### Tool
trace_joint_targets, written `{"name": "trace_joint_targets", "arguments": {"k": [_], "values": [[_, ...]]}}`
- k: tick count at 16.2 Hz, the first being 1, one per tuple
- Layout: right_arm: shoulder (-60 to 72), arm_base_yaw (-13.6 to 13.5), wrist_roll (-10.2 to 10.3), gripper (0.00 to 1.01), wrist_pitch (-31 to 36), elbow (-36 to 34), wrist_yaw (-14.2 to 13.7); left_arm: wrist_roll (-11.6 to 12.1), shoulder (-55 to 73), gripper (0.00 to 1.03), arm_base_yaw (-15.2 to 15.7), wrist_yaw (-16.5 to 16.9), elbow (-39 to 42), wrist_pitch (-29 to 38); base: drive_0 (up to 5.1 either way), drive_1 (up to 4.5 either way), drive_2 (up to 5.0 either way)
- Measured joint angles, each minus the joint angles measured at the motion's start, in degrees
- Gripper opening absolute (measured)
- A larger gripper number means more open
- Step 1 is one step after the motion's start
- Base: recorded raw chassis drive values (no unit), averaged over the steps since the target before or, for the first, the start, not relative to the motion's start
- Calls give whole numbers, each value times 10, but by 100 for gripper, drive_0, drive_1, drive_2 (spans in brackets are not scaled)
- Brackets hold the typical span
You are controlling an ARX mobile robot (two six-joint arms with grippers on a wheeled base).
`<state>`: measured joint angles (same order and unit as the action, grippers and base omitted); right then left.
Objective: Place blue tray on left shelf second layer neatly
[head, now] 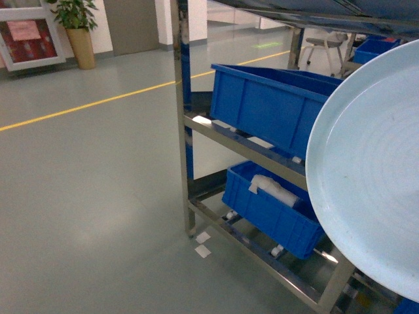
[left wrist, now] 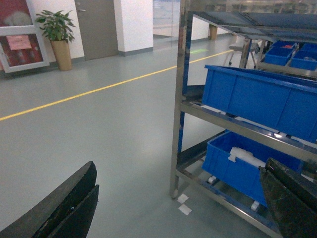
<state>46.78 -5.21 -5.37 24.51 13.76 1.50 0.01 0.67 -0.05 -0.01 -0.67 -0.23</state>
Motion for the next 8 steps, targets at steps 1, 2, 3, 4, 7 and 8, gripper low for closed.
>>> {"name": "trace_joint_targets", "arguments": {"k": [1, 2, 3, 4, 7, 8], "values": [[0, 0, 0, 2, 0, 0, 0, 0, 0, 98, 0, 0, 0, 0, -158, -158, -158], [0, 0, 0, 2, 0, 0, 0, 0, 0, 98, 0, 0, 0, 0, -158, -158, -158], [0, 0, 0, 2, 0, 0, 0, 0, 0, 98, 0, 0, 0, 0, -158, -158, -158], [0, 0, 0, 2, 0, 0, 0, 0, 0, 98, 0, 0, 0, 0, -158, -158, -158], [0, 0, 0, 2, 0, 0, 0, 0, 0, 98, 0, 0, 0, 0, -158, -158, -158], [0, 0, 0, 2, 0, 0, 0, 0, 0, 98, 0, 0, 0, 0, -158, -158, -158]]}}
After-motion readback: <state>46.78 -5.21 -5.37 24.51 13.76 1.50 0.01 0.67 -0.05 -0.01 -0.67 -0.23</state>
